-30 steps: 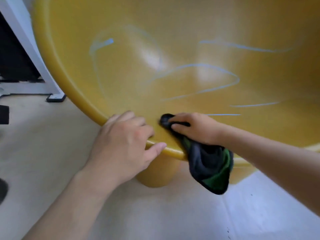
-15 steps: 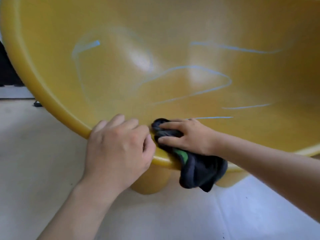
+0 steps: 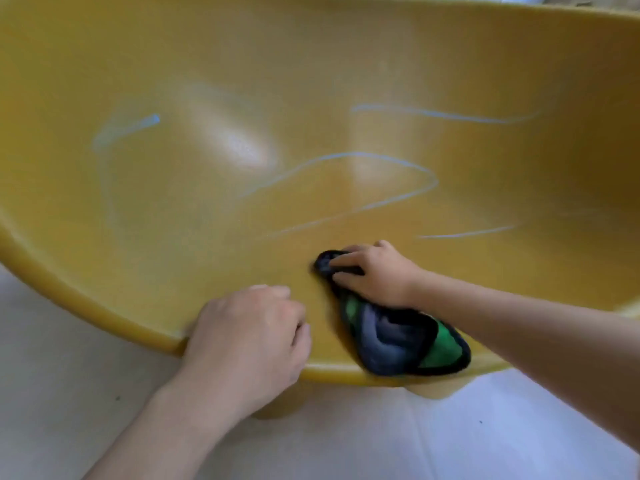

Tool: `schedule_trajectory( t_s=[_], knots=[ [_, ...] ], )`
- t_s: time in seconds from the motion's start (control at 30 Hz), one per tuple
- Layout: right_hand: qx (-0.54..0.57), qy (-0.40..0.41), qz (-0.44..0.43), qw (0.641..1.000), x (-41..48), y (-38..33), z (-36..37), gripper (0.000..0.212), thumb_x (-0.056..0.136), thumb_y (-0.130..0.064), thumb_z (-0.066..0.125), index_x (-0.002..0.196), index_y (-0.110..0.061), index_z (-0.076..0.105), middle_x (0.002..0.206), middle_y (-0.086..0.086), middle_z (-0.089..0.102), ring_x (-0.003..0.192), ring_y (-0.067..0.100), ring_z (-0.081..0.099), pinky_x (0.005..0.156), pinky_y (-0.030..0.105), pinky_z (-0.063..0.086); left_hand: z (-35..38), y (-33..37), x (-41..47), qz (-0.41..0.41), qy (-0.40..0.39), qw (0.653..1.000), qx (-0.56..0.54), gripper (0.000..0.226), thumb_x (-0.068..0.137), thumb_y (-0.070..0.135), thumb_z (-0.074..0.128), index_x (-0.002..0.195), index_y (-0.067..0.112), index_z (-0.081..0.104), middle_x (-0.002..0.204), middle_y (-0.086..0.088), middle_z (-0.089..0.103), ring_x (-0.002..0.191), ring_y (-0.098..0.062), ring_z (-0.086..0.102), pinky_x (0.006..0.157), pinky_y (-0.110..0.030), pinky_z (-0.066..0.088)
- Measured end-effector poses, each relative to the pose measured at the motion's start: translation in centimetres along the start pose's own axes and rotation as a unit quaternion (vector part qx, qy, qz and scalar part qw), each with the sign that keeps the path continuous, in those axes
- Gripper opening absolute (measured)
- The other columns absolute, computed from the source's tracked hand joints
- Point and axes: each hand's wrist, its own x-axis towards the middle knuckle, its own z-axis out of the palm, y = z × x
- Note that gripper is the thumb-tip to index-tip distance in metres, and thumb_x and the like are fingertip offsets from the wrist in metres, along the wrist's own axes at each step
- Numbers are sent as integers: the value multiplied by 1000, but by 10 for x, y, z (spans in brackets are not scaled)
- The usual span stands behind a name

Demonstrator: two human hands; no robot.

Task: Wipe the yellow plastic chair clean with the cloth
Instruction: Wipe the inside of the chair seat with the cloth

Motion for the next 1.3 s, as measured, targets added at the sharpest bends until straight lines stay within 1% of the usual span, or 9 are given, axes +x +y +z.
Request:
schedule_trajectory(
  t_s=[0.13,0.4,0.6,0.7,0.83,0.9,1.03,1.2,1.3],
  knots=[
    [-34,72,316,945,-8,102,-21,40,97,-45,39,132,-35,55,132,11,44,123,36,36,105,41,35,7,-6,-1,15,5,1000,0,35,73,45,41,52,21,53,54,8,42,56,-14,55,40,-23,35],
    [135,-28,-166,976,11,-56,4,52,95,-49,48,144,-34,39,153,-1,36,137,23,33,113,35,22,-18,-33,-8,8,-76,997,0,34,76,54,41,72,32,67,71,16,63,70,-11,62,58,-28,51],
    [50,70,276,957,10,46,-11,50,94,-57,37,137,-33,46,133,12,39,123,40,34,99,50,42,-51,-81,-40,0,-51,996,76,55,77,73,40,90,32,74,88,15,68,83,-14,64,78,-31,50],
    [142,72,74,985,46,-74,8,43,97,-47,42,135,-29,53,128,15,45,119,39,43,103,40,39,-46,-85,-46,2,6,999,54,54,75,72,45,85,29,75,85,12,69,81,-15,64,77,-28,41],
    [304,38,-249,919,43,-172,0,36,96,-37,54,130,-26,60,130,4,56,121,21,52,106,32,37,-41,-90,-54,-10,77,997,-28,42,73,61,61,75,19,67,82,5,58,81,-19,54,71,-35,45],
    [191,48,-233,952,53,-121,6,36,96,-37,54,128,-23,62,130,8,60,118,26,56,101,30,38,-41,-97,-64,-18,98,995,-29,35,77,58,61,82,24,70,95,2,58,94,-20,52,78,-35,47],
    [64,83,116,988,60,-50,11,42,96,-47,42,134,-34,55,127,11,52,118,38,49,99,38,39,-47,-121,-75,-44,104,993,-13,43,80,60,51,103,28,69,122,3,57,123,-17,44,91,-39,48],
    [336,132,-178,916,81,-221,-20,31,92,-27,62,123,-21,66,120,1,63,111,13,57,98,23,40,-44,-134,-72,-18,149,988,-15,44,71,58,61,89,19,66,104,2,59,102,-17,51,82,-28,41],
    [315,193,-155,916,129,-231,-44,37,91,-26,64,127,-18,63,131,1,62,122,14,56,101,22,38,-49,-139,-68,-18,148,989,-6,45,68,62,63,82,20,59,95,6,54,91,-16,50,70,-26,38]
  ],
)
